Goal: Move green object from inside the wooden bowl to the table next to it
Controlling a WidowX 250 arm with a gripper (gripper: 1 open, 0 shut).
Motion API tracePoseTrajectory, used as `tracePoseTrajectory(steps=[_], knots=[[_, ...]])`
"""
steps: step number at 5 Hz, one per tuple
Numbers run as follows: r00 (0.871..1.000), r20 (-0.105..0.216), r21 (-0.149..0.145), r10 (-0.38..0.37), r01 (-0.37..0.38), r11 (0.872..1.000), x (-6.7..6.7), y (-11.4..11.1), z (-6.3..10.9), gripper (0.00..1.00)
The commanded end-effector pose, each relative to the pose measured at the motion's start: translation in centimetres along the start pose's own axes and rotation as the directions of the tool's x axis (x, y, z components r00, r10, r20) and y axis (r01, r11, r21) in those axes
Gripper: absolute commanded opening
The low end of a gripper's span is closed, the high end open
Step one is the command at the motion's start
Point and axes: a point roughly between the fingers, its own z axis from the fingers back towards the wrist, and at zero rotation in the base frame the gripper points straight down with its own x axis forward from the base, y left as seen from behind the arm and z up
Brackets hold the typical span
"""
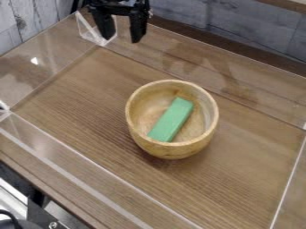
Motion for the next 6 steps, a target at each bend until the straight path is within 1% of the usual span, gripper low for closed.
tracePoseTrajectory(steps=[1, 2, 3, 4, 5, 6], knots=[[0.996, 0.071, 0.013, -0.050, 0.049, 0.999, 1.5, -0.9, 1.7, 1.00], [0.993, 0.080, 0.012, -0.081, 0.081, 0.997, 2.0, -1.2, 1.6, 1.00], [0.994, 0.093, 0.016, -0.049, 0.048, 0.999, 1.1, 0.2, 1.6, 1.00], [0.993, 0.120, 0.015, -0.012, 0.011, 1.000, 0.2, 1.9, 1.8, 1.00], [0.990, 0.137, 0.016, -0.032, 0.031, 0.999, 0.4, 2.4, 2.0, 1.00], [0.989, 0.144, 0.010, -0.039, 0.038, 0.999, 0.3, 2.3, 1.7, 1.00]])
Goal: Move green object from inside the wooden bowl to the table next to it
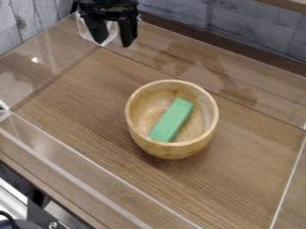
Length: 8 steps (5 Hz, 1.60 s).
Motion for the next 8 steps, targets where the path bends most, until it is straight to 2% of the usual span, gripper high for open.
tracePoseTrajectory(steps=[1, 2, 3, 4, 5, 6, 8], knots=[[0.996, 0.078, 0.015, -0.033, 0.032, 0.999, 0.8, -0.1, 2.1, 1.00], [0.995, 0.085, 0.011, -0.045, 0.044, 0.999, 1.1, -0.2, 1.7, 1.00], [0.992, 0.086, 0.003, -0.093, 0.093, 0.996, 1.3, -1.5, 1.3, 1.00], [0.987, 0.090, -0.009, -0.136, 0.137, 0.991, 1.4, -2.8, 1.1, 0.00], [0.985, 0.096, -0.005, -0.144, 0.145, 0.989, 1.8, -1.4, 1.3, 1.00], [0.984, 0.100, -0.005, -0.147, 0.148, 0.989, 2.2, -0.1, 1.5, 1.00], [0.987, 0.123, -0.014, -0.099, 0.102, 0.995, 2.1, -0.7, 1.5, 1.00]])
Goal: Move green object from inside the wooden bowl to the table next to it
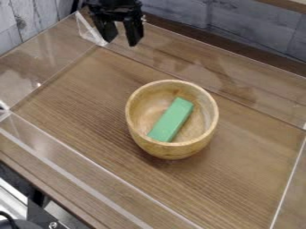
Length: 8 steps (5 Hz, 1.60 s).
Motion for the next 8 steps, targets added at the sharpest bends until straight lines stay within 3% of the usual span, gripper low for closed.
tracePoseTrajectory(steps=[1, 2, 4, 6, 8], knots=[[0.997, 0.021, 0.004, -0.070, 0.070, 0.998, 0.3, -0.8, 1.6, 1.00], [0.992, -0.015, -0.015, -0.128, 0.128, 0.992, -0.2, -1.4, 1.1, 1.00], [0.971, -0.053, -0.045, -0.234, 0.232, 0.972, -2.8, -3.6, 0.2, 1.00], [0.983, -0.042, -0.034, -0.176, 0.175, 0.984, -4.3, -4.9, 2.7, 1.00], [0.995, -0.031, 0.002, -0.093, 0.093, 0.996, -5.5, -11.3, 1.6, 1.00]])
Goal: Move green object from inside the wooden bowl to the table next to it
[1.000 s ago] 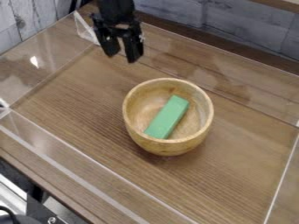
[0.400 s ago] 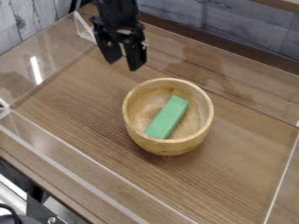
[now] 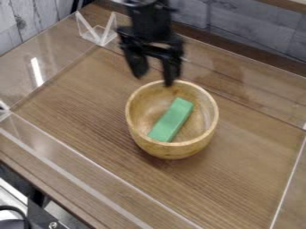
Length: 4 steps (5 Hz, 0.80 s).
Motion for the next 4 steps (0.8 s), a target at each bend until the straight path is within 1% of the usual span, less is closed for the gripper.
tracePoseTrajectory(steps=[1, 2, 4], knots=[[0.997, 0.064, 0.046, 0.040, -0.043, 0.998, 0.1, -2.4, 0.5, 1.00], [0.994, 0.072, 0.085, 0.081, -0.087, 0.993, -0.1, -2.9, -0.6, 1.00], [0.998, 0.068, 0.120, 0.014, -0.022, 0.992, -0.5, -1.8, -2.3, 1.00]])
